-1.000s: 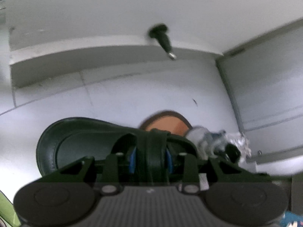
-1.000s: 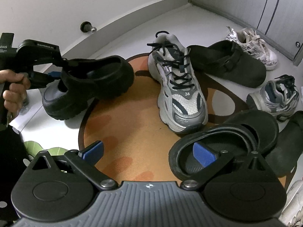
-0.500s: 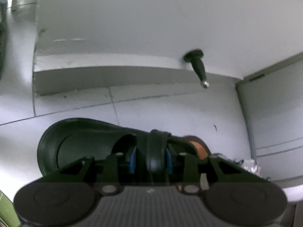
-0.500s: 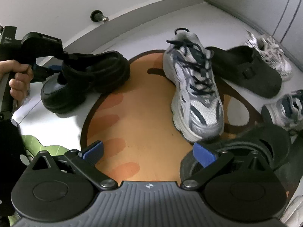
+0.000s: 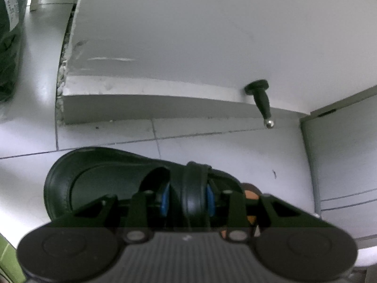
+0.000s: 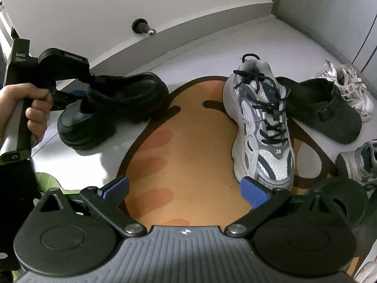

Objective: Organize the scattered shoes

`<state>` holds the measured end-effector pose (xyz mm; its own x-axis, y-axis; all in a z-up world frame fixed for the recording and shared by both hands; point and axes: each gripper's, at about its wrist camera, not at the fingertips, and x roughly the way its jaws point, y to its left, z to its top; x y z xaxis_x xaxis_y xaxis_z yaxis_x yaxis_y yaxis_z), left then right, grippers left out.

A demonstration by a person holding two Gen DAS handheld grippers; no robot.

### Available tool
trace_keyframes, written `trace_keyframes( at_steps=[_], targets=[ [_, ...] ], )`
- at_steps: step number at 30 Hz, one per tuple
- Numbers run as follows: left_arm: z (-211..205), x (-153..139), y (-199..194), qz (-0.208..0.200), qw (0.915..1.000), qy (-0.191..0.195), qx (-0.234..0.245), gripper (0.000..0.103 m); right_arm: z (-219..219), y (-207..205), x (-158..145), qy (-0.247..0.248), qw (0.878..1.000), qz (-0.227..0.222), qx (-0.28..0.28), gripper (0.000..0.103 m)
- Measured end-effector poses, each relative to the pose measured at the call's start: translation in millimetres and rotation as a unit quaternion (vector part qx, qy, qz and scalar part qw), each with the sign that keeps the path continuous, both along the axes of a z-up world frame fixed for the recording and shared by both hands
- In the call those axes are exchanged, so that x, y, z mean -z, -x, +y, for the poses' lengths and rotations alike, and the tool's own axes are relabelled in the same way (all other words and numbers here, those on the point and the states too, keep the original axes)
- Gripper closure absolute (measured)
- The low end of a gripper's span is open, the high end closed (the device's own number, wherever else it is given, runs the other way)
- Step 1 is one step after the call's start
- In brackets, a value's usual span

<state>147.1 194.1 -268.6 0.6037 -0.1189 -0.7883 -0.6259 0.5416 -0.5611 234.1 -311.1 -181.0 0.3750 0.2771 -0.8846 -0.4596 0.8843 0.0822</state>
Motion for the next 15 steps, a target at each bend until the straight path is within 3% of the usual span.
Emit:
trace_keyframes(
  at_steps=[5,10,15],
  targets=[
    [2.5,-1.4,3.5,0.007,0.9998,-0.012,-0.015,0.070,-5.8,0.9,-0.6,-0.001,1.000,0.000,0.007,0.000],
    [-0.9,1.2,-2.3,0.015,0.9998,-0.008,0.002,0.067,-10.5,3.5,0.3,0.002,1.000,0.002,0.013,0.000],
    [-28.4,-11.2,-7.8,0.025,0.9954,-0.066,0.064,0.038,-14.2,6.2,-3.0,0.008,1.000,-0.003,0.015,0.000]
  ],
)
